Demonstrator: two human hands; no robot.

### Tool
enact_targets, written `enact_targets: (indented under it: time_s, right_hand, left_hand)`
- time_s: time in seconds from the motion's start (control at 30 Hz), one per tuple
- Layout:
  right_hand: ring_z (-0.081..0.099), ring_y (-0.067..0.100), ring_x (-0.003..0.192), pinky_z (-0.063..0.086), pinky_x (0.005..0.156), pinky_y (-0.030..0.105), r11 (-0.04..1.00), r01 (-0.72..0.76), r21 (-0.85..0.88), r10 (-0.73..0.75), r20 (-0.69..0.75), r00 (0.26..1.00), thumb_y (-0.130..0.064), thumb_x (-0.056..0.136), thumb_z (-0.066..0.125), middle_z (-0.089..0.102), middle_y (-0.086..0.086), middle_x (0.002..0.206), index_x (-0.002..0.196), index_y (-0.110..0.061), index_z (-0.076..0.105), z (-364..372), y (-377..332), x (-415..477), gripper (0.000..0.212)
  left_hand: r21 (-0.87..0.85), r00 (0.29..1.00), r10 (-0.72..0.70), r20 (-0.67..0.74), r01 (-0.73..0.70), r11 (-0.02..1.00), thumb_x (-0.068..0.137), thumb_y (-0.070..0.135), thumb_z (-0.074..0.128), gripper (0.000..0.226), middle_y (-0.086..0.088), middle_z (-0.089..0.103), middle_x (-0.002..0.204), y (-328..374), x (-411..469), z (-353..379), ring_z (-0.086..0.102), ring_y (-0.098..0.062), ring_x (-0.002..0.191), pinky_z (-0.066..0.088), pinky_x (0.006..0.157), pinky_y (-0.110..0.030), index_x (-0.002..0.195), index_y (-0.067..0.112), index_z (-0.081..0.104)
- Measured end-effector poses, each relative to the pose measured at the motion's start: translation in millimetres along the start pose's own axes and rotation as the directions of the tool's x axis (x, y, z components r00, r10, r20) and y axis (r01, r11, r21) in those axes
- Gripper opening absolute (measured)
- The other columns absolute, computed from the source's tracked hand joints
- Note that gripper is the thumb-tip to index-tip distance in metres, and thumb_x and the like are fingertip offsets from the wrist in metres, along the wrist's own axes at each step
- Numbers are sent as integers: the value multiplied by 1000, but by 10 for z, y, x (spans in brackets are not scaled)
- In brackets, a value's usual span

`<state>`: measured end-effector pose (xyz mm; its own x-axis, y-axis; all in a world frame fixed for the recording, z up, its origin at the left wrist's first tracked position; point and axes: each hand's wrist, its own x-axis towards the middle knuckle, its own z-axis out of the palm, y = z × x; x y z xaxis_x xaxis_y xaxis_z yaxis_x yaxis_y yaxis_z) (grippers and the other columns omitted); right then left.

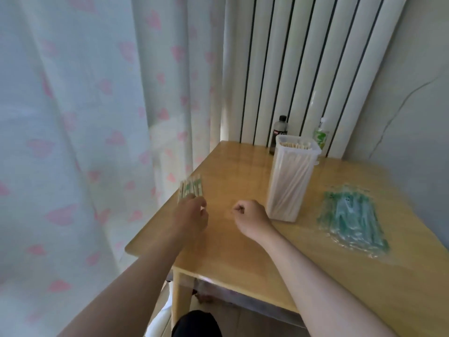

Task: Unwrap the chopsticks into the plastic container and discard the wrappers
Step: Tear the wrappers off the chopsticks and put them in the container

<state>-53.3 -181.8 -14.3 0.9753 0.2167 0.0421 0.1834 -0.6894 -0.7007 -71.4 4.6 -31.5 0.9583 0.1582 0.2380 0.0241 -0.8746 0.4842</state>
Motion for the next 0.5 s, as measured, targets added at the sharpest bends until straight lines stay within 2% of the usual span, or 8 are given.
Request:
enact_targets:
  time_s: [0.13,0.3,0.4,0.5]
  right_hand:
    - [59,15,87,46,72,28,999,-6,-39,7,38,999,-17,100,48,58,-9,92,94,-23,66,311,-142,135,19]
    - [62,20,90,51,78,30,996,-46,-70,47,15,999,-19,96,54,64,-3,94,92,-22,70,566,-254,346,17]
    - [64,22,90,53,76,34,987,-109,-120,112,14,994,-32,91,60,64,-7,90,87,-25,66,693,-302,442,10]
    - [64,26,88,49,74,34,958,-175,-228,183,16,983,-42,84,61,65,-6,90,84,-25,60,771,-369,490,17]
  left_hand:
    - [97,999,-39,6,39,995,96,36,52,40,-3,53,138,-361,-95,66,53,-27,122,44,99,-38,132,22,60]
    - [115,1000,-6,-28,9,993,100,40,40,34,0,57,131,-499,-150,219,54,-25,115,40,97,-40,119,25,63]
    - [105,999,8,-33,-5,994,99,40,39,33,0,56,129,-511,-146,260,52,-25,116,38,100,-40,114,25,65]
    - [108,999,8,-37,-4,994,99,40,39,34,0,55,129,-546,-133,280,50,-25,118,37,100,-40,115,25,65]
